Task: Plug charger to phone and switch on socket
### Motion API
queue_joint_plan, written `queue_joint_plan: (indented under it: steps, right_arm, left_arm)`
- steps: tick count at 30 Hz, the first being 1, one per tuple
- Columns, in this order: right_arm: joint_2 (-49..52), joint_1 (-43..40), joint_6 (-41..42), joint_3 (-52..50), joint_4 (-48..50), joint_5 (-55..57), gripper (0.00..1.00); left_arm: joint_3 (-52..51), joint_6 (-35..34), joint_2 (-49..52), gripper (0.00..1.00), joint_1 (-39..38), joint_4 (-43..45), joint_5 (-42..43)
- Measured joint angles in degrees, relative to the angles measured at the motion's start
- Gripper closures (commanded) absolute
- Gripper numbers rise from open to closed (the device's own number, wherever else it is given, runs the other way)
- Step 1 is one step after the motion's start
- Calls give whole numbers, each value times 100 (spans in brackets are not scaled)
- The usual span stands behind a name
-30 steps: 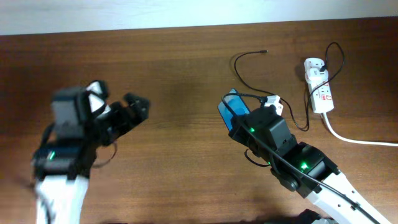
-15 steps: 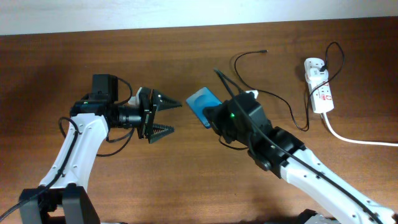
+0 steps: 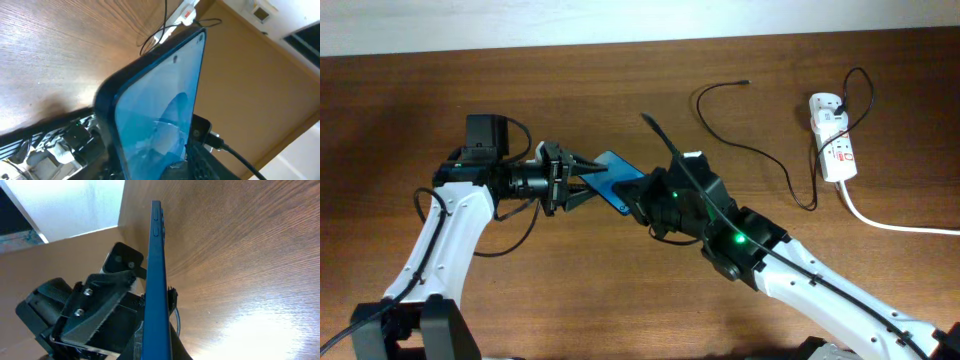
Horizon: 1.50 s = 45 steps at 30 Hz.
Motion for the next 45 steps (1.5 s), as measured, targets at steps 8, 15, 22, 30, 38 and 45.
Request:
queue_joint_plan:
  steps: [8,15,22,30,38,45]
  right_arm:
    - [11,-2,1377,0,74,-236,96]
    - [103,17,1720,0,210,-278,96]
    - [616,24,1982,11,752,-192,96]
    - [686,81,2262,11,975,66,96]
    - [693,258,2730,9,1257,262,95]
    - [691,260,2798,22,1145,280,81]
  left_arm:
    - [0,-190,0,67,0,90,-623]
    - [0,-310,2,71,-92,236,-920]
    - [-7,-426,17,72,-118,264,-929]
    - [-7,-577,17,76,-129,439,-903]
    - [-7,-826,17,99,-190,660,-951]
    - [-7,-896,17,100,-205,660,-957]
